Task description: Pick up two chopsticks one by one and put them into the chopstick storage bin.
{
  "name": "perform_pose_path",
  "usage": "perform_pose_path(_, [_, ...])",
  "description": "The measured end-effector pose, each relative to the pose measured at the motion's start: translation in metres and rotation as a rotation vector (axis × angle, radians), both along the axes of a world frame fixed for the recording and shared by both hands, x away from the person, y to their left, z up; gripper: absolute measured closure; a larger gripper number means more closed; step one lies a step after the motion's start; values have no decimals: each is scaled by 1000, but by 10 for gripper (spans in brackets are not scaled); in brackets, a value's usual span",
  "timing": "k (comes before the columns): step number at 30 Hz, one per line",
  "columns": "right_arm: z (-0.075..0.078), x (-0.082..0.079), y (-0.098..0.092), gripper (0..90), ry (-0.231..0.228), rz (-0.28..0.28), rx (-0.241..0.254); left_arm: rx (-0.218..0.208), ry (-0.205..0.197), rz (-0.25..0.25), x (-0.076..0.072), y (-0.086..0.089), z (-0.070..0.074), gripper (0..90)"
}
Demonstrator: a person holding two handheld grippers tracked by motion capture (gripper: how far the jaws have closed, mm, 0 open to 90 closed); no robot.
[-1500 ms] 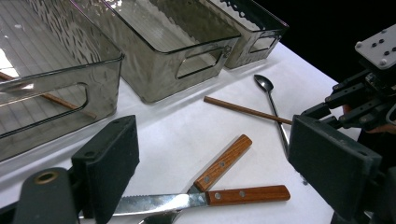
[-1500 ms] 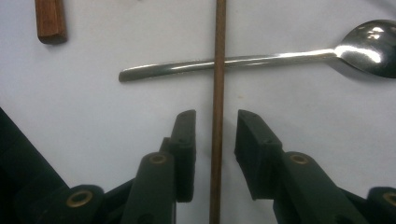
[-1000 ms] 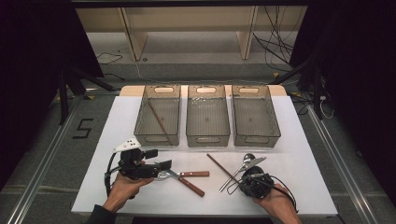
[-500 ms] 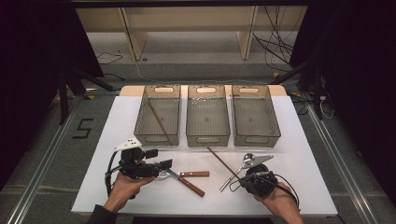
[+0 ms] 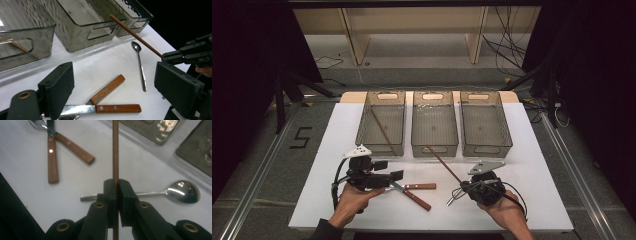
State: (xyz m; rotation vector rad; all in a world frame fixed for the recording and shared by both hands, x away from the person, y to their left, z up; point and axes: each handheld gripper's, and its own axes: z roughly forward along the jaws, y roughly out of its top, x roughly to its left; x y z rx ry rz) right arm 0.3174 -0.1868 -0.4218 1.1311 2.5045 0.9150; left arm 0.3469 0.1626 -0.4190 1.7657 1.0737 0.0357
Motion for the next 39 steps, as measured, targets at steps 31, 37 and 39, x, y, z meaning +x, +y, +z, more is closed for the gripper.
perform_pose_path(31, [7, 5, 38, 858, -100, 33, 85, -216, 229, 23, 31, -57, -5, 261])
perform_pose_path(37, [5, 6, 42, 859, -104, 40, 94, -264, 256, 11, 35, -64, -7, 333])
perform_pose_path(39, [5, 6, 43, 858, -104, 43, 94, -267, 259, 7, 35, -65, -8, 361])
